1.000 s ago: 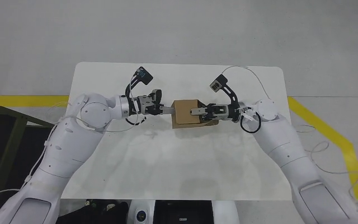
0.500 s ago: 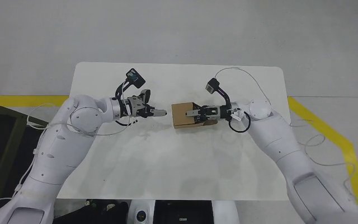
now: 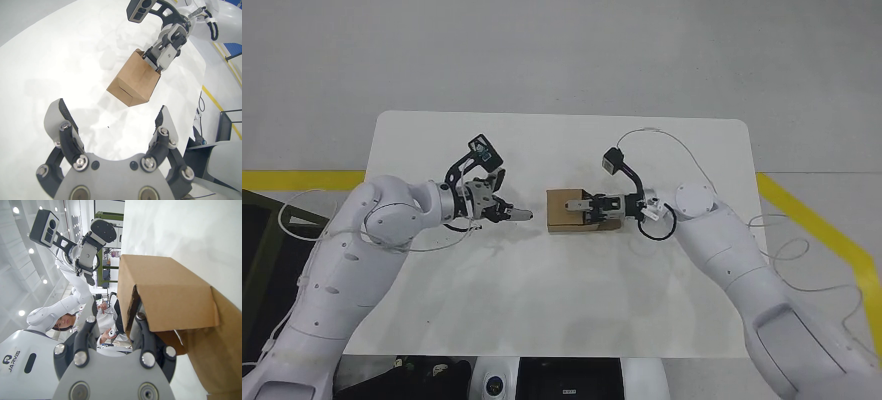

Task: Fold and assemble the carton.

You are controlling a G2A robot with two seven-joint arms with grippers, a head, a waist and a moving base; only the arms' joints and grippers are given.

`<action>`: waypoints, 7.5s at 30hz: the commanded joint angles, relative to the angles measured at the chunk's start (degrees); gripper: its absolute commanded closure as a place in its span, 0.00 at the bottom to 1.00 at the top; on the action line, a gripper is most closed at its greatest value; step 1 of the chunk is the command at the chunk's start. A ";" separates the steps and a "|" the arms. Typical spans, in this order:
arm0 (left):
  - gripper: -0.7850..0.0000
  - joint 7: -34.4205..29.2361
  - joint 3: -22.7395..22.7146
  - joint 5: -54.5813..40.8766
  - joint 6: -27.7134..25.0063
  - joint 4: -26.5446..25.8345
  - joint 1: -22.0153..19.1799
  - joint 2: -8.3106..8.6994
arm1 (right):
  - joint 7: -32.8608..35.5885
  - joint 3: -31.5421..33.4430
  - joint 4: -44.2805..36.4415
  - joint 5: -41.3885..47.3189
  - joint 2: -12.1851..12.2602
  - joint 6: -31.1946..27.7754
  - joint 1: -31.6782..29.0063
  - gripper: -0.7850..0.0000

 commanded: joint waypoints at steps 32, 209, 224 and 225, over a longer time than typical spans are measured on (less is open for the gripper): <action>0.00 31.41 10.87 32.01 -11.10 5.98 -2.10 -2.70 | 9.81 17.39 -24.92 -6.71 8.94 8.51 -11.42 0.31; 0.00 63.47 18.82 51.05 -20.54 26.02 -10.19 -10.95 | -2.79 27.02 -35.35 -24.90 13.59 23.98 -25.53 0.66; 0.00 64.01 17.80 51.38 -20.58 25.52 -9.66 -10.86 | -4.32 23.52 -32.41 -27.51 13.44 24.69 -23.84 0.56; 0.00 63.99 17.70 51.39 -20.51 25.50 -9.62 -10.85 | -4.41 23.21 -32.08 -27.26 13.36 24.59 -23.67 0.56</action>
